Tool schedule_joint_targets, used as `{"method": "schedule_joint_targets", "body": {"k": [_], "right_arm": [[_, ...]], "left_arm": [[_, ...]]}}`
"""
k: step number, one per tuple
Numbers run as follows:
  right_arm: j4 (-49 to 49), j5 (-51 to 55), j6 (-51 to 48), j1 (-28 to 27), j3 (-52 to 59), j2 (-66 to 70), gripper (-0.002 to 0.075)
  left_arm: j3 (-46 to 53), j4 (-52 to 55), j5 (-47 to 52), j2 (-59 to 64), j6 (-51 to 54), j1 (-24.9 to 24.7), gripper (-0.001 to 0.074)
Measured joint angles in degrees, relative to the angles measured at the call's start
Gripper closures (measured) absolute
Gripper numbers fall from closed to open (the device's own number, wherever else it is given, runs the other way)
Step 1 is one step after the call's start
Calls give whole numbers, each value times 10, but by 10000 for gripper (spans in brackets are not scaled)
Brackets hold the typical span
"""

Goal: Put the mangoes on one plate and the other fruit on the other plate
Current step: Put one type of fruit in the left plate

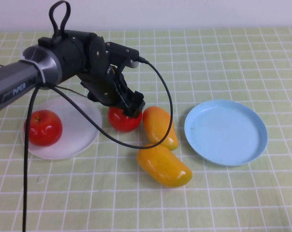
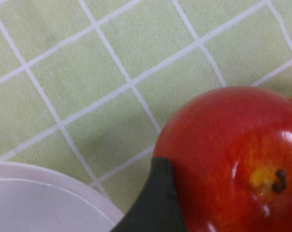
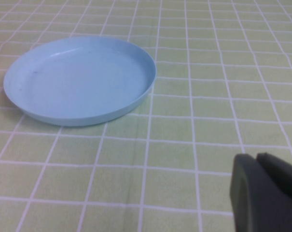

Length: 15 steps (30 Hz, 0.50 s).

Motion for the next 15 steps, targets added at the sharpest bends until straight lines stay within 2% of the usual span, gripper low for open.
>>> {"method": "schedule_joint_targets", "body": {"k": [10, 15], "right_arm": [[0, 0, 0, 0, 0, 0, 742], [0, 0, 0, 0, 0, 0, 742]], "left_arm": [[-65, 20, 81, -7, 0, 0, 155], [-106, 92, 167, -39, -25, 0, 156]]}}
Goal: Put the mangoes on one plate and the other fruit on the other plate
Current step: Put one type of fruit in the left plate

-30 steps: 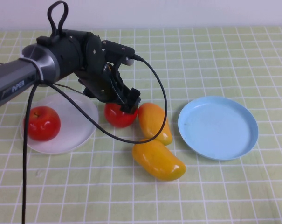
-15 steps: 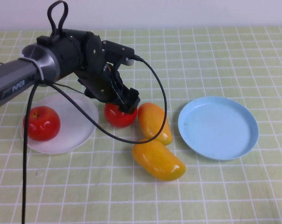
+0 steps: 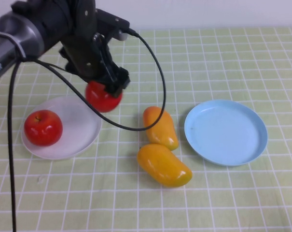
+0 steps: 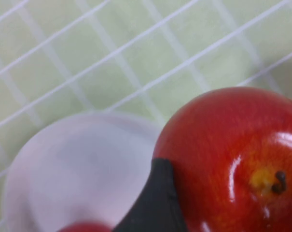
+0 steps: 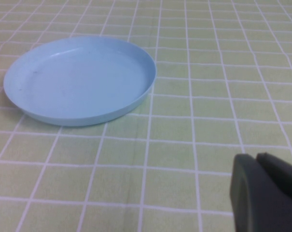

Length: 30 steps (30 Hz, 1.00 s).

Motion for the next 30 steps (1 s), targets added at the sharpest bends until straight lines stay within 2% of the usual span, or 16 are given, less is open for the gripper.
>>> {"method": "schedule_joint_targets", "body": {"k": [4, 9, 18, 23, 30], "right_arm": [[0, 0, 0, 0, 0, 0, 743], [0, 0, 0, 0, 0, 0, 742], [0, 0, 0, 0, 0, 0, 742], [0, 0, 0, 0, 0, 0, 743], [0, 0, 0, 0, 0, 0, 742]], "left_arm": [[-4, 49, 50, -10, -38, 6, 156], [26, 56, 58, -10, -54, 22, 156], [106, 57, -16, -5, -50, 25, 156], [111, 66, -22, -5, -62, 25, 70], [111, 86, -16, -12, -82, 25, 67]]}}
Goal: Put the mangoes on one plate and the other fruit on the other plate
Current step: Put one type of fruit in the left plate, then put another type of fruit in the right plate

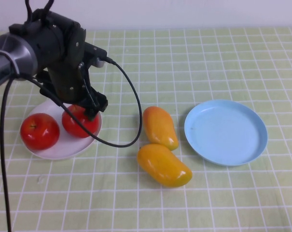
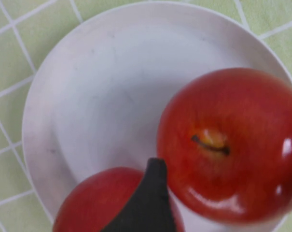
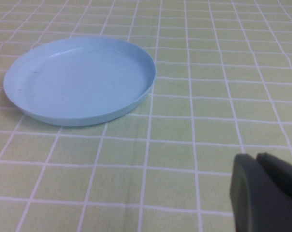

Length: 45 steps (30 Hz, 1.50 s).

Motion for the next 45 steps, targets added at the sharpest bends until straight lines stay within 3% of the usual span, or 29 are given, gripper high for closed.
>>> {"method": "schedule_joint_targets", "body": {"k": [6, 8, 11, 13, 15, 17, 31, 37, 45], "right_arm": [[0, 0, 0, 0, 0, 0, 742], [0, 0, 0, 0, 0, 0, 742], [0, 0, 0, 0, 0, 0, 742], [0, 0, 0, 0, 0, 0, 742], [0, 0, 0, 0, 0, 0, 742], [0, 0, 0, 0, 0, 0, 742], [0, 0, 0, 0, 0, 0, 742], [0, 0, 0, 0, 0, 0, 742], [0, 0, 0, 0, 0, 0, 742]], "left_arm": [[12, 0, 19, -68, -20, -8, 68], [32, 1, 19, -114, -37, -19, 102], [82, -1, 2, -185, -65, -34, 303], [125, -3, -15, -234, -81, -35, 519], [167, -1, -27, -272, -87, -35, 642], [213, 4, -45, -309, -90, -35, 690], [541, -36, -193, -615, -151, -35, 731], [594, -5, -182, -706, -166, -35, 731], [600, 15, -201, -723, -170, -35, 731]]}}
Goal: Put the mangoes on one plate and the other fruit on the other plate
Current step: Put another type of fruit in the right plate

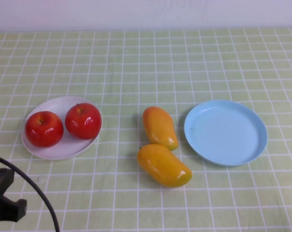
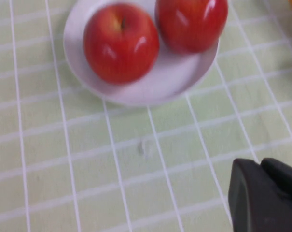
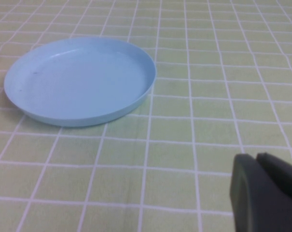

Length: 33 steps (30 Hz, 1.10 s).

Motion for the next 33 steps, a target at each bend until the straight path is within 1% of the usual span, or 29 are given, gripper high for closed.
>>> {"method": "schedule_joint_targets", "body": {"k": [3, 5, 9, 11, 14, 16, 19, 28, 30, 33], "right_arm": [[0, 0, 0, 0, 0, 0, 742], [0, 0, 0, 0, 0, 0, 742], [0, 0, 0, 0, 0, 0, 743], [0, 0, 0, 0, 0, 0, 742], [0, 0, 0, 0, 0, 0, 742], [0, 0, 0, 0, 0, 0, 742], [0, 0, 0, 0, 0, 0, 742], [0, 1, 0, 0, 2, 0, 742], [0, 1, 0, 0, 2, 0, 742], [0, 1, 0, 0, 2, 0, 743]], "left_arm": [[38, 22, -99, -25, 9, 4, 731], [79, 13, -179, -58, 37, 23, 731], [191, -83, -361, -160, 138, 101, 731], [253, -116, -445, -213, 163, 140, 731], [321, -128, -516, -284, 174, 177, 731], [339, -130, -507, -329, 184, 196, 731], [343, -132, -450, -377, 199, 212, 731], [344, -130, -226, -392, 223, 219, 731], [344, -130, -203, -392, 223, 219, 731], [344, -128, -199, -392, 223, 219, 731]]}}
